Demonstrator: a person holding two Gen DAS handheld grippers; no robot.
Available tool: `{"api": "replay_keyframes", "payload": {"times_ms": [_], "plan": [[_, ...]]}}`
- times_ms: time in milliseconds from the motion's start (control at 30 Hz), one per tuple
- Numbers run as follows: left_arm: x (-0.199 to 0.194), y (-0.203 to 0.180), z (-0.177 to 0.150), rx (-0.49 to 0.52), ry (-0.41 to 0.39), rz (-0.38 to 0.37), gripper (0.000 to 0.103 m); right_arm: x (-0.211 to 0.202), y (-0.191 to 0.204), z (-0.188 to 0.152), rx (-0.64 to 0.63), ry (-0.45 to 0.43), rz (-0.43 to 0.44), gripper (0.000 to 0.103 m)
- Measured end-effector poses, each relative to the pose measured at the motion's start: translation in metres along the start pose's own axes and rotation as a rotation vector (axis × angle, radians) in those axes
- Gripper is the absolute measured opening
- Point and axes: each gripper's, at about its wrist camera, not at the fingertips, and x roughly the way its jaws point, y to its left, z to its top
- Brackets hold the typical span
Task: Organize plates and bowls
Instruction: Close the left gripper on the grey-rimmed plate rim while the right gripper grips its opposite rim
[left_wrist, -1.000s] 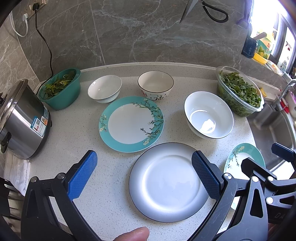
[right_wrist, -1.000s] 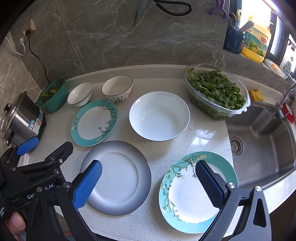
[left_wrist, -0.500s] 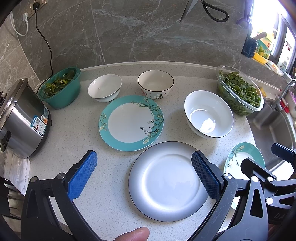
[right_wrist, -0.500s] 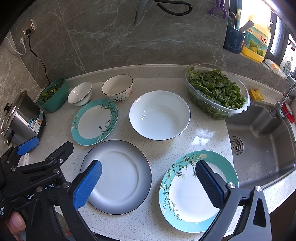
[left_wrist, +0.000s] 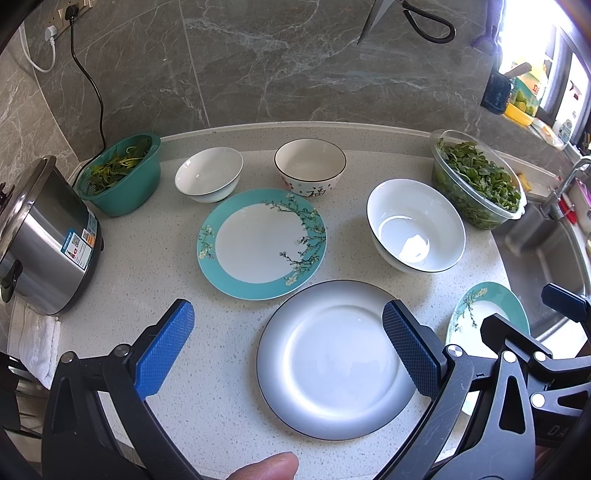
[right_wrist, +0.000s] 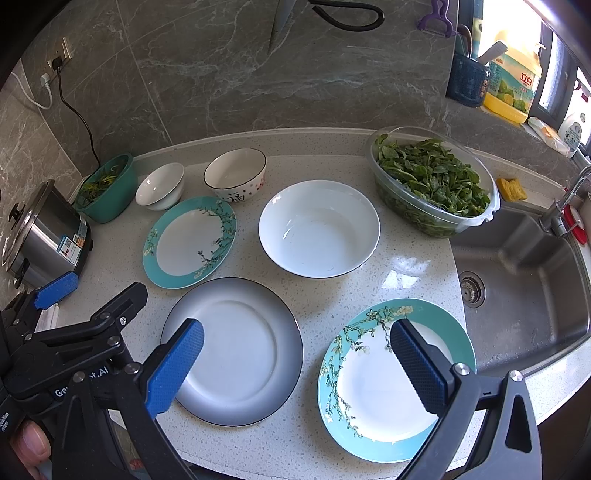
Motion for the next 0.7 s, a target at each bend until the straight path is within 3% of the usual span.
{"api": "replay_keyframes", "payload": {"times_ms": [467, 700], "plan": [[0.007, 0.006, -0.006, -0.001, 0.03, -0.029, 0.103, 0.007, 0.001, -0.011, 0.002, 0.025, 0.008, 0.103], [0.048, 0.047, -0.032, -0.032, 0.139, -0.084, 0.102, 0.024, -0.007, -0.024, 0.078, 0.093, 0.193, 0.103]]}}
